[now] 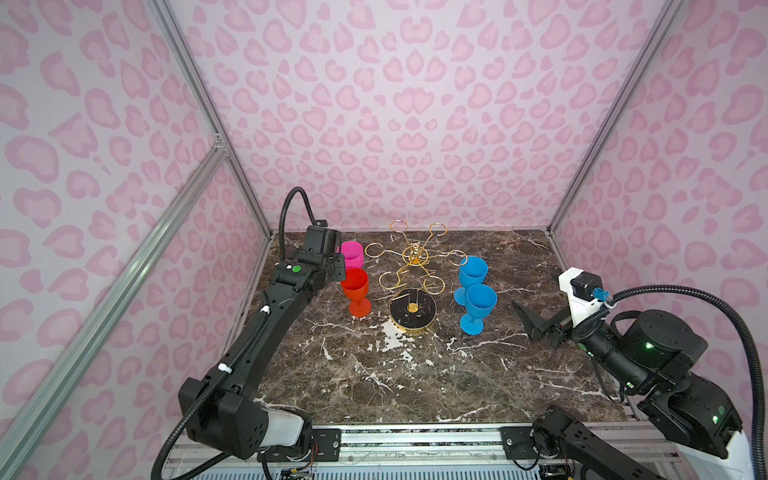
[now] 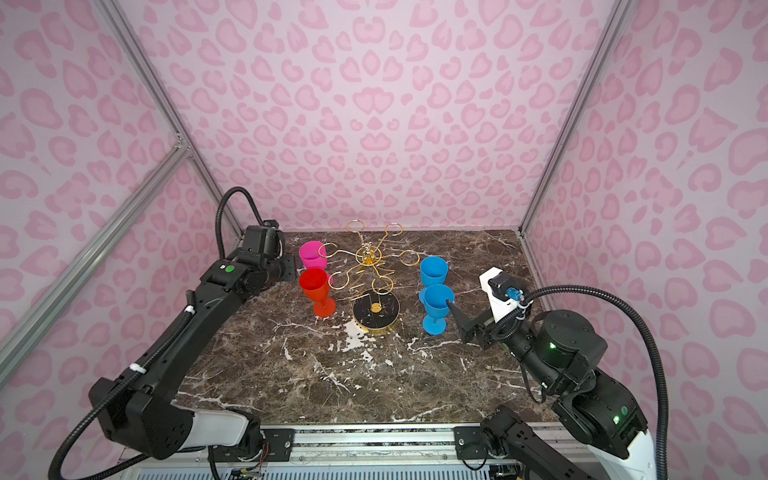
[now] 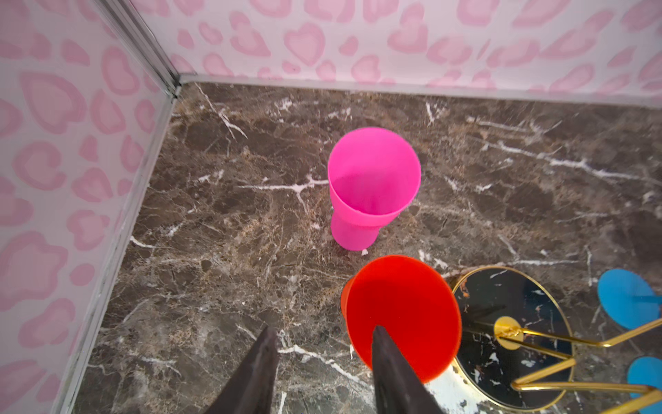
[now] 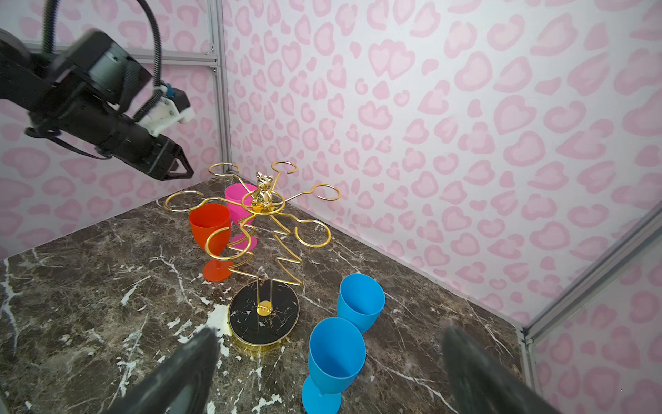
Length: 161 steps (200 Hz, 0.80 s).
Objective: Take the wine glass off the wine glass rack
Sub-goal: Place the wine glass at the middle-left of the table, then reset both arms
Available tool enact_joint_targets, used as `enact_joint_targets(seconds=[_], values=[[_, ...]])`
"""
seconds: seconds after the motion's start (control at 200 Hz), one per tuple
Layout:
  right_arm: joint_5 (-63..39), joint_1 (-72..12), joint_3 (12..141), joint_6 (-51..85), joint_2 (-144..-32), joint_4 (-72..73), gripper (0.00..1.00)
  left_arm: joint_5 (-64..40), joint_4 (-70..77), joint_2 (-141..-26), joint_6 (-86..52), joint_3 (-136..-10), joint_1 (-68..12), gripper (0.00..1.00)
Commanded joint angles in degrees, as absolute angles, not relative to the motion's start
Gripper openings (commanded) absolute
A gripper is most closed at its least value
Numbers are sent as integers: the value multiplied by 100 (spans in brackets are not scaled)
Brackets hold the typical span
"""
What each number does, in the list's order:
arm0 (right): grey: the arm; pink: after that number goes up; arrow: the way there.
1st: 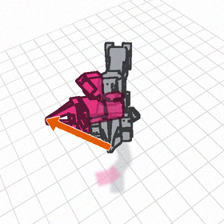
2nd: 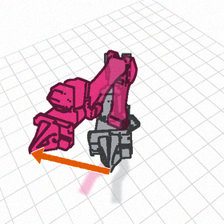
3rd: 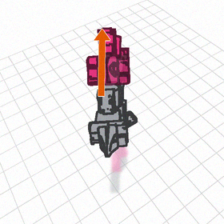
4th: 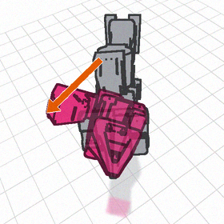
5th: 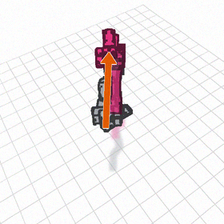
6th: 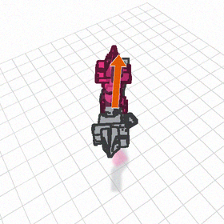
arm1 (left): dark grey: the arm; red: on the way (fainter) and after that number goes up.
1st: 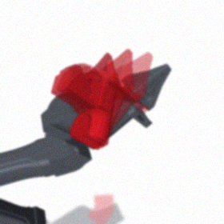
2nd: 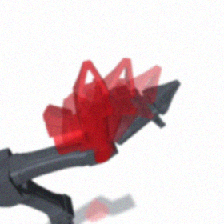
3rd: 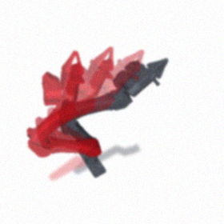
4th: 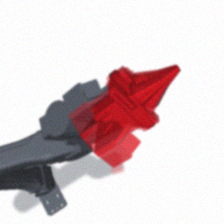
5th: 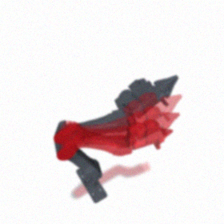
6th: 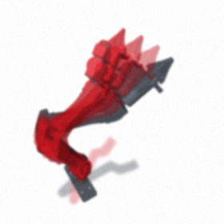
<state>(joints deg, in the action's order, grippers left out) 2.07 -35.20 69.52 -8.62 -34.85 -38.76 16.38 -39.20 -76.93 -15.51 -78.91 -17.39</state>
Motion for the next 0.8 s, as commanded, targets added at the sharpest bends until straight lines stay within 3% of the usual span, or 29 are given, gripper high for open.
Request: enact_joint_targets(seconds=[0.0,0.135,0.32,0.435,0.545,0.63,0.735,0.8], values=[[923,-3525,6861,-862,-3441,-3615,99,1938,-3245,-7152,-1570,-7745,-1690,47],[1902,-3524,6538,-886,-3393,-3234,99,2405,-2178,-6247,-1382,-6759,-1615,51],[2829,-3183,5952,-943,-3516,-2579,99,2752,-940,-5389,-1245,-5303,-1130,63],[2187,-1967,5610,-591,-3745,-2346,99,2760,-642,-5310,-1310,-4636,-804,70],[432,-79,4977,198,-3985,-1903,99,2653,-236,-5370,-1457,-3992,-521,73],[-290,1059,4132,819,-4127,-1129,99,2510,572,-5409,-1350,-3344,-453,76],[-67,1432,3041,990,-4324,-25,99,2370,1573,-5682,-1096,-2763,-424,80],[119,1433,2434,1016,-4480,685,99,2448,1767,-6032,-1061,-2686,-413,93]])
